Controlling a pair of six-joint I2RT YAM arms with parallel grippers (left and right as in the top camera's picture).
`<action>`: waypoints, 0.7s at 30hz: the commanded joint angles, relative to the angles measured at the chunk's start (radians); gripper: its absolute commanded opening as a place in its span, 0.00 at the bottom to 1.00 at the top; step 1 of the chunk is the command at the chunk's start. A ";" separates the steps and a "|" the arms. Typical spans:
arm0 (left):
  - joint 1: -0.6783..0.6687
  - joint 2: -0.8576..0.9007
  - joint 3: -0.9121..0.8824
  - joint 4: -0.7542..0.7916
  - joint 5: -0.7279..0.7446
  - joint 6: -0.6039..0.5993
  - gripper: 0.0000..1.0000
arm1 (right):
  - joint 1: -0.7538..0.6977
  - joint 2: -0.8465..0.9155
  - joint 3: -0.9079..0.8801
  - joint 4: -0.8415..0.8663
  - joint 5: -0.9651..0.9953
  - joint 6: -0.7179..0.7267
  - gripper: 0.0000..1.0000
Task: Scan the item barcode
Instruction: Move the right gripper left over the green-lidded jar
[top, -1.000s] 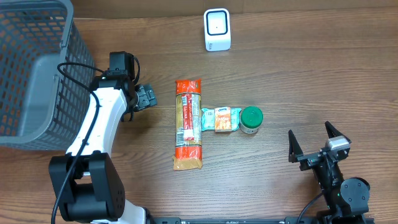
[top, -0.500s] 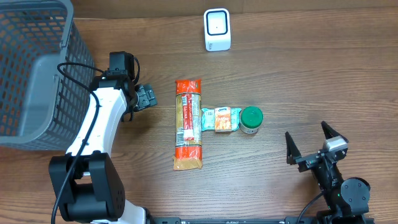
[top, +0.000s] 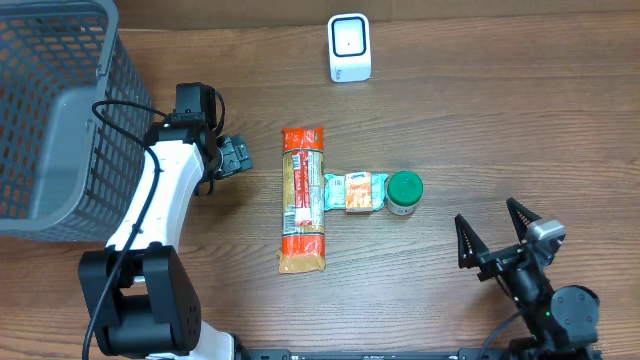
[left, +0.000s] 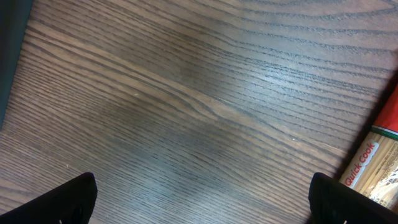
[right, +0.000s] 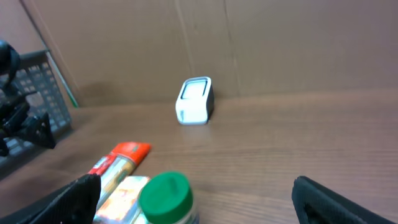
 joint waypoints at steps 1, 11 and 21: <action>-0.001 -0.020 0.011 0.001 0.001 0.014 1.00 | -0.008 0.012 0.185 -0.098 0.037 0.095 1.00; -0.001 -0.020 0.011 0.001 0.001 0.014 1.00 | -0.008 0.429 0.795 -0.540 0.113 0.095 1.00; -0.001 -0.020 0.011 0.001 0.001 0.014 1.00 | -0.007 1.028 1.423 -1.135 0.027 0.248 1.00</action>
